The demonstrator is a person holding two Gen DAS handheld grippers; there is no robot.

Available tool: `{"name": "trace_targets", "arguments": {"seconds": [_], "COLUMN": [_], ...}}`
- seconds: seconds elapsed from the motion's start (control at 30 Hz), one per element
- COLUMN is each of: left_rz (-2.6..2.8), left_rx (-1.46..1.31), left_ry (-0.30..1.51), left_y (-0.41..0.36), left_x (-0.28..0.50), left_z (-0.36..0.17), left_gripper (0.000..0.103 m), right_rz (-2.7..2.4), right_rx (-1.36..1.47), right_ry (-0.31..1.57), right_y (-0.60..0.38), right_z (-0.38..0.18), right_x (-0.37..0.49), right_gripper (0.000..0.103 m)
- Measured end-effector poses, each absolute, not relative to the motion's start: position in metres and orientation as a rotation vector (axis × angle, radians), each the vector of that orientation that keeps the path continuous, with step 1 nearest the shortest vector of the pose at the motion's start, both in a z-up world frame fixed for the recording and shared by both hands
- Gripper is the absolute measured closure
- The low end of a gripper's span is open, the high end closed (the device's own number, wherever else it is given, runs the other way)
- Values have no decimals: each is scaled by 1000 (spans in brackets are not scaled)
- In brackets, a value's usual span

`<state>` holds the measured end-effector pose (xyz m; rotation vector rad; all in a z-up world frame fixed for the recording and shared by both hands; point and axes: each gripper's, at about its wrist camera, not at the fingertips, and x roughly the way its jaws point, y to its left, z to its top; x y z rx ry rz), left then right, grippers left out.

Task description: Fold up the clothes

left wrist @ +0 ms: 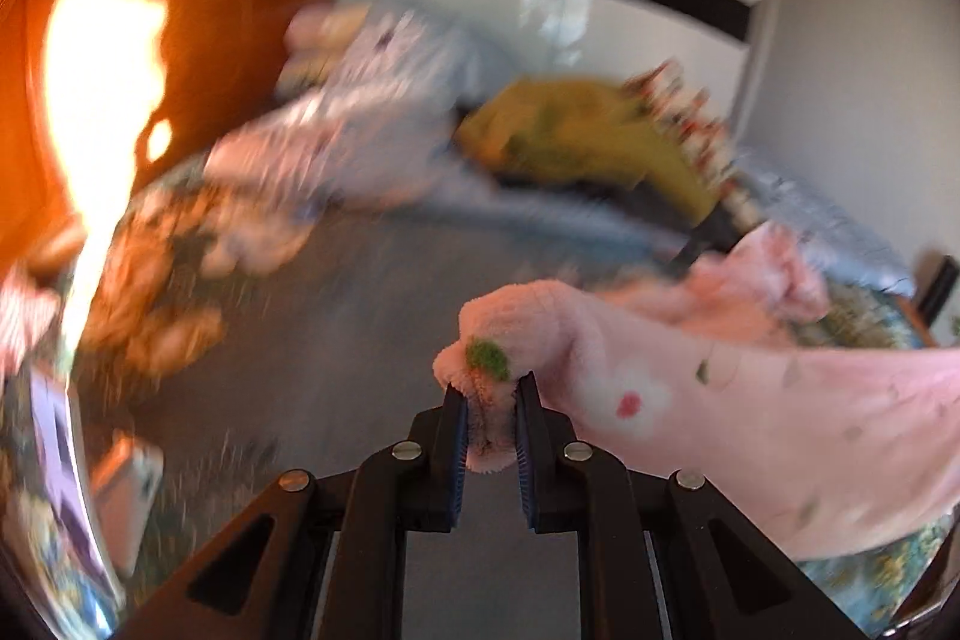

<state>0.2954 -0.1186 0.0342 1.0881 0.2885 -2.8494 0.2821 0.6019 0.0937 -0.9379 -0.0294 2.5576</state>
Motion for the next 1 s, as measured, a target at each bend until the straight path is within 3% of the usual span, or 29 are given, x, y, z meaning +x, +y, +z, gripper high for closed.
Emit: {"name": "trace_targets", "arguments": {"seconds": [0.1,0.23,0.4,0.43,0.47,0.5,0.53,0.6,0.7,0.87,1.0], "left_rz": [-2758,-2691,-2683,-2683,-2683,-2683,-2685,-2688,-2700,-2704,-2721], "left_rx": [1215,1296,1299,1296,1294,1291,1288,1281,1275,1274,1268], "left_ry": [316,341,302,302,302,301,299,290,289,327,364], "left_y": [-125,-122,-117,-117,-116,-116,-115,-113,-111,-112,-107], "left_x": [294,292,283,283,282,282,281,281,282,277,274], "left_z": [-5,-28,-28,-28,-27,-26,-26,-25,-23,-20,-15], "left_gripper": [88,87,87,87,87,87,87,87,87,87,87], "right_rz": [2441,2346,2418,2443,2462,2484,2507,2542,2500,2458,2433], "right_rx": [-1176,-1386,-1437,-1432,-1415,-1390,-1358,-1293,-1241,-1205,-1164], "right_ry": [-110,-58,34,45,55,73,100,160,366,1014,1251], "right_y": [605,617,620,621,623,625,626,631,653,678,678], "right_z": [38,-34,-47,-41,-33,-25,-18,-6,-14,-62,-83], "right_x": [219,173,173,178,183,191,200,222,274,354,350], "right_gripper": [99,99,94,86,68,60,55,55,55,55,55]}}
